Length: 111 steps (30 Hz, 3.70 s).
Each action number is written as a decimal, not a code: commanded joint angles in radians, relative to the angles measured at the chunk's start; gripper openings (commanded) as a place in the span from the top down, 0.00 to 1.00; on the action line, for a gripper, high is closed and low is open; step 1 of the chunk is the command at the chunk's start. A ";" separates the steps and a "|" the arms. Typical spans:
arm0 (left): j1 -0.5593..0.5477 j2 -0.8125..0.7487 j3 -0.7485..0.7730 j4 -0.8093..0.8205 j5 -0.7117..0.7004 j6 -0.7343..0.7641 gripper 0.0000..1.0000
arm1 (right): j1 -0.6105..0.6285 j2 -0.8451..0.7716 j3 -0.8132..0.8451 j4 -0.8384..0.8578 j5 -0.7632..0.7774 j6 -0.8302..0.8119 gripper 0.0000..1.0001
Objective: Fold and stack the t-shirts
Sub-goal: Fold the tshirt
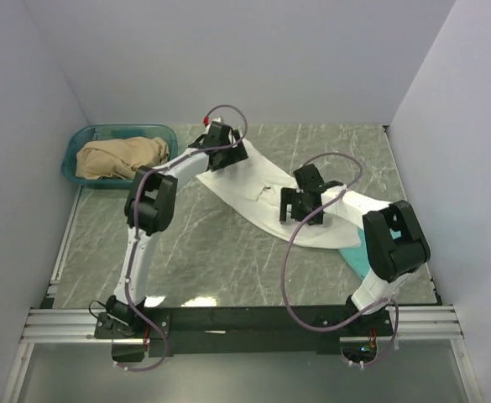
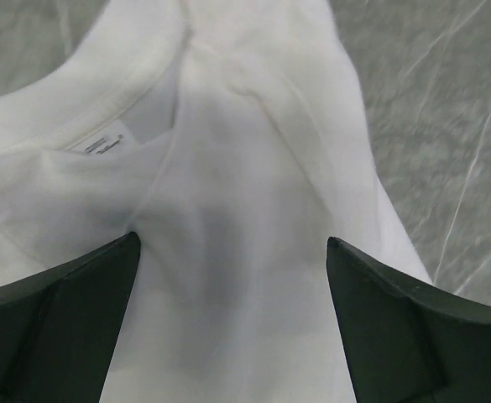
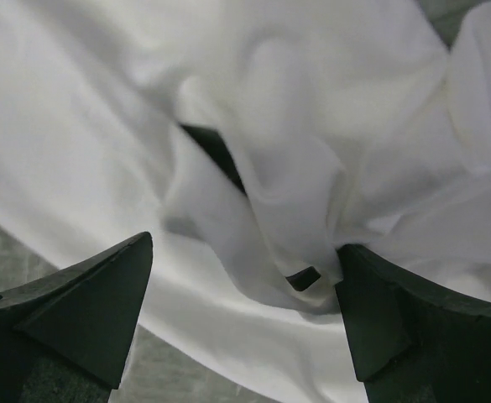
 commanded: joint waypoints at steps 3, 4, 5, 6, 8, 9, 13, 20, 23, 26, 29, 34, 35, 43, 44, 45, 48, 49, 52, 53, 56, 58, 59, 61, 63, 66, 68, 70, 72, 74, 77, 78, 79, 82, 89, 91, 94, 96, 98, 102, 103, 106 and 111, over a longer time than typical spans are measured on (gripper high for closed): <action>0.014 0.212 0.322 -0.243 0.055 0.069 0.01 | 0.111 -0.079 -0.042 -0.043 -0.104 0.079 0.07; 0.015 0.225 0.349 -0.248 0.057 0.074 0.01 | 0.146 -0.085 -0.049 -0.039 -0.131 0.100 0.07; 0.020 0.248 0.374 -0.249 0.071 0.075 0.01 | 0.163 -0.099 -0.068 -0.032 -0.147 0.123 0.07; 0.023 0.257 0.414 -0.248 0.078 0.080 0.00 | 0.183 -0.104 -0.075 -0.014 -0.173 0.155 0.07; 0.033 0.275 0.437 -0.219 0.098 0.077 0.01 | 0.269 -0.113 -0.089 0.001 -0.240 0.180 0.06; 0.037 0.280 0.446 -0.207 0.108 0.075 0.01 | 0.307 -0.114 -0.088 -0.002 -0.256 0.189 0.06; 0.057 0.314 0.480 -0.182 0.141 0.066 0.01 | 0.441 -0.131 -0.074 -0.009 -0.266 0.219 0.06; 0.073 0.354 0.508 -0.128 0.186 0.057 0.01 | 0.608 -0.307 -0.039 -0.055 -0.274 0.188 0.05; 0.077 0.361 0.506 -0.070 0.264 0.037 0.01 | 0.607 -0.355 -0.026 -0.095 -0.212 0.203 0.05; 0.073 0.366 0.492 0.022 0.342 0.014 0.00 | 0.576 -0.349 0.021 -0.172 -0.063 0.205 0.04; 0.075 0.395 0.518 0.091 0.368 -0.001 0.01 | 0.507 -0.354 0.030 -0.201 -0.042 0.209 0.04; 0.073 0.470 0.596 0.206 0.440 -0.066 0.01 | 0.429 -0.360 0.004 -0.146 -0.090 0.193 0.04; 0.072 0.504 0.645 0.206 0.453 -0.087 0.01 | 0.426 -0.348 0.003 -0.147 -0.089 0.188 0.04; 0.070 0.418 0.624 0.246 0.465 -0.074 0.00 | 0.444 -0.297 -0.069 -0.057 -0.199 0.163 0.04; 0.070 0.359 0.605 0.234 0.462 -0.060 0.00 | 0.455 -0.291 -0.066 -0.078 -0.172 0.166 0.04; 0.070 0.323 0.591 0.219 0.460 -0.045 0.01 | 0.473 -0.285 -0.063 -0.095 -0.115 0.168 0.04; 0.070 0.168 0.511 0.142 0.442 0.006 0.00 | 0.522 -0.275 -0.065 -0.144 -0.041 0.171 0.08; 0.070 0.127 0.483 0.122 0.437 0.018 0.01 | 0.530 -0.289 -0.083 -0.146 -0.023 0.170 0.10; 0.070 -0.057 0.333 0.039 0.422 0.075 0.01 | 0.561 -0.327 -0.129 -0.132 -0.029 0.150 0.16; 0.070 -0.155 0.233 -0.002 0.405 0.098 0.01 | 0.570 -0.337 -0.138 -0.126 -0.030 0.137 0.18; 0.070 -0.383 -0.069 -0.018 0.338 0.104 0.00 | 0.608 -0.361 -0.167 -0.117 -0.036 0.099 0.21; 0.064 -0.584 -0.272 0.043 0.295 0.063 0.00 | 0.627 -0.369 -0.178 -0.112 -0.036 0.078 0.21; 0.063 -0.649 -0.467 0.082 0.261 0.052 0.01 | 0.634 -0.372 -0.183 -0.105 -0.036 0.056 0.21; 0.051 -0.779 -0.634 0.123 0.182 0.020 0.01 | 0.644 -0.368 -0.181 -0.104 -0.029 0.033 0.21; 0.012 -0.957 -0.826 0.088 0.029 -0.035 0.00 | 0.662 -0.361 -0.169 -0.123 0.000 0.004 0.22; -0.045 -1.146 -1.020 0.045 -0.033 -0.115 0.00 | 0.687 -0.343 -0.145 -0.134 0.025 -0.034 0.29; -0.065 -1.249 -1.115 -0.010 -0.020 -0.144 0.01 | 0.696 -0.322 -0.126 -0.144 0.068 -0.048 0.35; -0.084 -1.327 -1.175 -0.080 -0.006 -0.173 0.01 | 0.703 -0.303 -0.114 -0.149 0.085 -0.062 0.43; -0.100 -1.375 -1.210 -0.107 0.005 -0.195 0.00 | 0.713 -0.292 -0.106 -0.155 0.088 -0.079 0.46; -0.118 -1.433 -1.261 -0.113 0.055 -0.218 0.01 | 0.728 -0.275 -0.095 -0.152 0.085 -0.099 0.46; -0.132 -1.475 -1.301 -0.124 0.086 -0.245 0.01 | 0.757 -0.248 -0.079 -0.149 0.077 -0.125 0.46; -0.134 -1.478 -1.307 -0.128 0.088 -0.248 0.01 | 0.763 -0.227 -0.075 -0.150 0.080 -0.128 0.46; -0.137 -1.481 -1.313 -0.134 0.091 -0.251 0.00 | 0.772 -0.216 -0.069 -0.153 0.085 -0.130 0.46; -0.141 -1.478 -1.316 -0.165 0.077 -0.253 0.01 | 0.779 -0.167 -0.062 -0.161 0.112 -0.127 0.46; -0.146 -1.473 -1.321 -0.183 0.068 -0.258 0.01 | 0.783 -0.114 -0.045 -0.161 0.137 -0.101 0.68; -0.146 -1.470 -1.321 -0.176 0.069 -0.258 0.01 | 0.783 -0.131 -0.042 -0.170 0.126 -0.084 0.78; -0.147 -1.464 -1.318 -0.179 0.077 -0.259 0.01 | 0.783 -0.162 -0.034 -0.192 0.068 -0.053 0.86; -0.147 -1.463 -1.315 -0.185 0.078 -0.256 0.01 | 0.783 -0.186 -0.031 -0.224 0.060 -0.028 0.87; -0.149 -1.463 -1.310 -0.193 0.085 -0.256 0.00 | 0.783 -0.200 -0.026 -0.244 0.031 -0.002 0.88; -0.152 -1.467 -1.310 -0.203 0.097 -0.255 0.01 | 0.783 -0.216 -0.022 -0.236 -0.064 0.021 0.89; -0.152 -1.467 -1.313 -0.206 0.098 -0.258 0.01 | 0.783 -0.220 -0.023 -0.235 -0.069 0.022 0.89; -0.154 -1.461 -1.313 -0.210 0.108 -0.258 0.01 | 0.783 -0.229 -0.011 -0.249 -0.055 0.031 0.89; -0.157 -1.461 -1.315 -0.213 0.117 -0.262 0.01 | 0.783 -0.222 -0.016 -0.218 -0.084 0.061 0.83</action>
